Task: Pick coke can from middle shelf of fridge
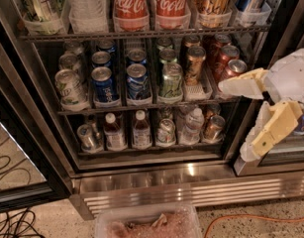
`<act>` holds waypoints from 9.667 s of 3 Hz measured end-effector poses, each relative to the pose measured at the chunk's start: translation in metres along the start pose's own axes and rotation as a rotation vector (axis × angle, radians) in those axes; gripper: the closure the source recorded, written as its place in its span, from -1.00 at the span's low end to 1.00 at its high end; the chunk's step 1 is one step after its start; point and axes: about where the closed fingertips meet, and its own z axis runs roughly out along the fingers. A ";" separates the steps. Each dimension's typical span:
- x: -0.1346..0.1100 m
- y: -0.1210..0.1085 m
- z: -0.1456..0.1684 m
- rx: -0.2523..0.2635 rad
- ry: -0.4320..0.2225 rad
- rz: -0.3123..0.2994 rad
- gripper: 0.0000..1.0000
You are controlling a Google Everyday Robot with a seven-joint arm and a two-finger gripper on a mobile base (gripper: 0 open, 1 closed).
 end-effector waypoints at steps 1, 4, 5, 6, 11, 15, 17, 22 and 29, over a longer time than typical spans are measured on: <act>0.005 0.012 0.017 -0.094 -0.050 0.018 -1.00; 0.010 0.060 0.062 -0.263 -0.132 0.055 -1.00; 0.011 0.062 0.068 -0.170 -0.183 0.081 -1.00; 0.009 0.081 0.084 0.002 -0.266 0.149 -1.00; 0.041 0.085 0.112 0.489 -0.298 0.350 -1.00; 0.034 0.015 0.089 0.766 -0.277 0.371 -1.00; 0.030 0.002 0.086 0.801 -0.255 0.336 -1.00; 0.133 -0.031 0.078 1.212 -0.139 0.639 -1.00; 0.112 -0.107 0.024 1.559 -0.257 0.674 -1.00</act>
Offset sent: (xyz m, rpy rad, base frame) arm -0.0817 0.0560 -0.0569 0.2311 0.2859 0.2278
